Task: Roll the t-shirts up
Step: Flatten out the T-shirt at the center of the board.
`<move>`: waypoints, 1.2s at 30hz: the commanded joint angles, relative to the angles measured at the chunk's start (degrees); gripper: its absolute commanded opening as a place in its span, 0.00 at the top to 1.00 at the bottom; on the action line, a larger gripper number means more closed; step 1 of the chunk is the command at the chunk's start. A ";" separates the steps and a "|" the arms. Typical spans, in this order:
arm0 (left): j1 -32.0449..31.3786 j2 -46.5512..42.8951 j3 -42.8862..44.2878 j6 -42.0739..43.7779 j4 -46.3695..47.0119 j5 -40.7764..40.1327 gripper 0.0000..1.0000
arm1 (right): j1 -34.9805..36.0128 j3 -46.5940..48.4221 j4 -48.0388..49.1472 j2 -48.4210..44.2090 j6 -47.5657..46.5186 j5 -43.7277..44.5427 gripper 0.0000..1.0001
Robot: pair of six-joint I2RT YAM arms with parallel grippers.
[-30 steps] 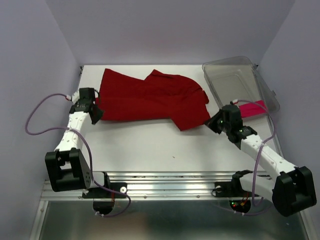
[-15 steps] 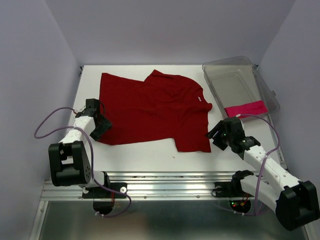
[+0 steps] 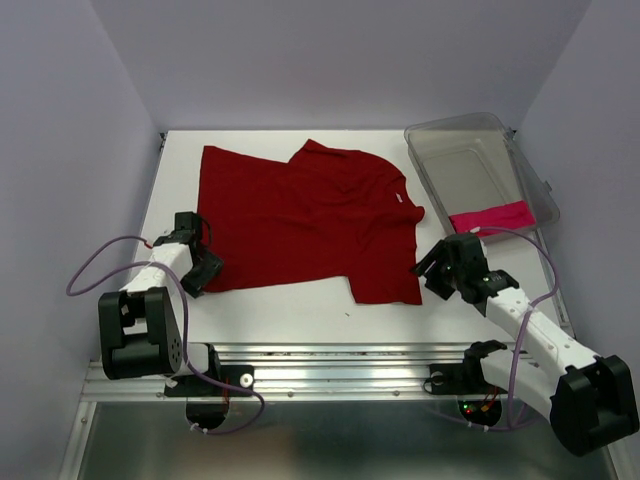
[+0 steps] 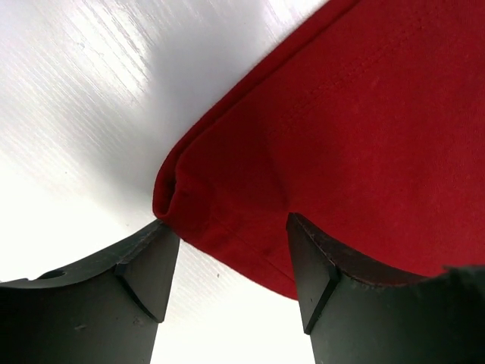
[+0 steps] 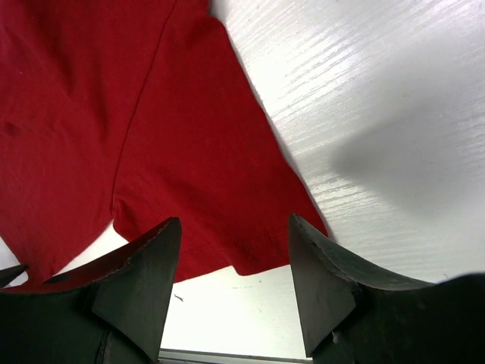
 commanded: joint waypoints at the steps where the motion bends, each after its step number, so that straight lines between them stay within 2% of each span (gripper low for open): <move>1: 0.30 0.05 -1.68 -2.19 0.53 -2.48 0.32 | 0.24 2.21 0.63 -1.10 0.70 0.95 0.36; 5: 0.30 0.14 -2.12 -3.42 0.53 -2.31 0.32 | 0.24 1.59 0.63 -1.89 1.05 0.77 0.36; 8: 0.30 -0.04 -3.61 -4.38 2.11 -1.87 0.38 | 0.24 1.68 0.55 -1.90 0.79 0.77 0.36; 13: 0.30 0.66 -4.58 -5.00 2.99 -2.13 0.58 | 0.24 2.21 -0.42 -2.25 0.52 1.21 0.36; 16: 0.30 0.49 -4.23 -4.74 3.08 -2.48 0.76 | 0.24 2.03 -1.30 -2.51 0.79 1.56 0.35; 17: 0.30 0.31 -3.88 -4.56 2.91 -2.57 0.90 | 0.24 1.77 -1.56 -2.60 0.79 1.57 0.35; 19: 0.30 -0.04 -2.39 -4.21 2.12 -3.27 1.00 | 0.24 1.42 -1.74 -2.77 0.62 1.30 0.34; 21: 0.30 -1.00 -1.16 -3.77 1.50 -3.53 1.00 | 0.24 0.80 -1.74 -2.25 0.53 0.78 0.29; 26: 0.30 -5.39 2.35 -2.72 0.36 -3.36 1.00 | 0.24 -1.21 0.19 -0.76 1.75 -1.85 0.26; 30: 0.30 -6.81 3.68 -1.57 0.53 -1.87 1.00 | 0.24 -4.38 3.79 0.47 4.21 -5.20 0.25; 36: 0.30 -6.19 3.15 -1.22 1.76 -0.38 1.00 | 3.74 -9.30 9.85 2.32 9.93 -4.94 0.26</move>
